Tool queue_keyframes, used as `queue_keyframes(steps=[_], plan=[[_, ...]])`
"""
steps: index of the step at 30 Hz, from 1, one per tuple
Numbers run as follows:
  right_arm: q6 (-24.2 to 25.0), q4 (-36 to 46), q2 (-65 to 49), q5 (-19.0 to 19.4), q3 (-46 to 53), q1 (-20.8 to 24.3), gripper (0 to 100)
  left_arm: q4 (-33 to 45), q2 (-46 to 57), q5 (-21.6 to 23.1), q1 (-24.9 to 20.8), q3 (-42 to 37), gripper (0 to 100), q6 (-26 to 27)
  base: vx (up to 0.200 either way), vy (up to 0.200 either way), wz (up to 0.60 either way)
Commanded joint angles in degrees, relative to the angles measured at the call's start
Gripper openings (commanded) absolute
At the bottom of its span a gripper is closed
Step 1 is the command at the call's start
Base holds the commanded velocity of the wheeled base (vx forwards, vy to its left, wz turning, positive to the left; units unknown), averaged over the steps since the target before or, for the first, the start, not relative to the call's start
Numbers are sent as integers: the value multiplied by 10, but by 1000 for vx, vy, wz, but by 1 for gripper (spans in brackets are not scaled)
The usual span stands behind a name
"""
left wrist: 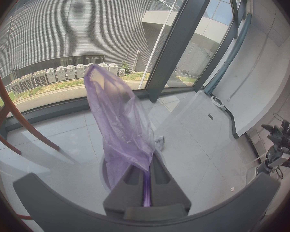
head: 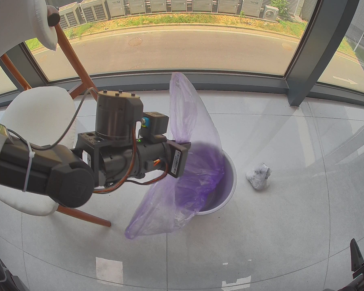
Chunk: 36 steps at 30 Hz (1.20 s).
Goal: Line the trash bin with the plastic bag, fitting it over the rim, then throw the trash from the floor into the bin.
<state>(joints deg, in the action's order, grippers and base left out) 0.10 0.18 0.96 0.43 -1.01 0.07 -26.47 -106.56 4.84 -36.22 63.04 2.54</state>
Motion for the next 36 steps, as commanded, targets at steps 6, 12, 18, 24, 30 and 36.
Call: queue_keyframes(steps=[6, 12, 18, 24, 30, 36], plan=[[2, 1, -7, 0, 9, 0, 100, -3, 5, -17, -32, -108, 0, 6, 0, 0, 0], [1, 0, -8, -1, 9, 0, 100, -3, -77, -19, -18, 2, 0, 8, 0, 0, 0], [12, 0, 46, -1, 7, 37, 100, 0, -115, -55, -45, 115, 0, 2, 0, 0, 0], [97, -110, 249, 4, -90, 126, 100, -2, -136, -102, -52, 132, 0, -6, 0, 0, 0], [250, -110, 415, 22, -194, 194, 100, -3, -131, -107, -91, 104, 0, -8, 0, 0, 0], [306, -111, 592, 76, -319, 194, 100, -4, -122, -109, -109, 75, 0, -2, 0, 0, 0]])
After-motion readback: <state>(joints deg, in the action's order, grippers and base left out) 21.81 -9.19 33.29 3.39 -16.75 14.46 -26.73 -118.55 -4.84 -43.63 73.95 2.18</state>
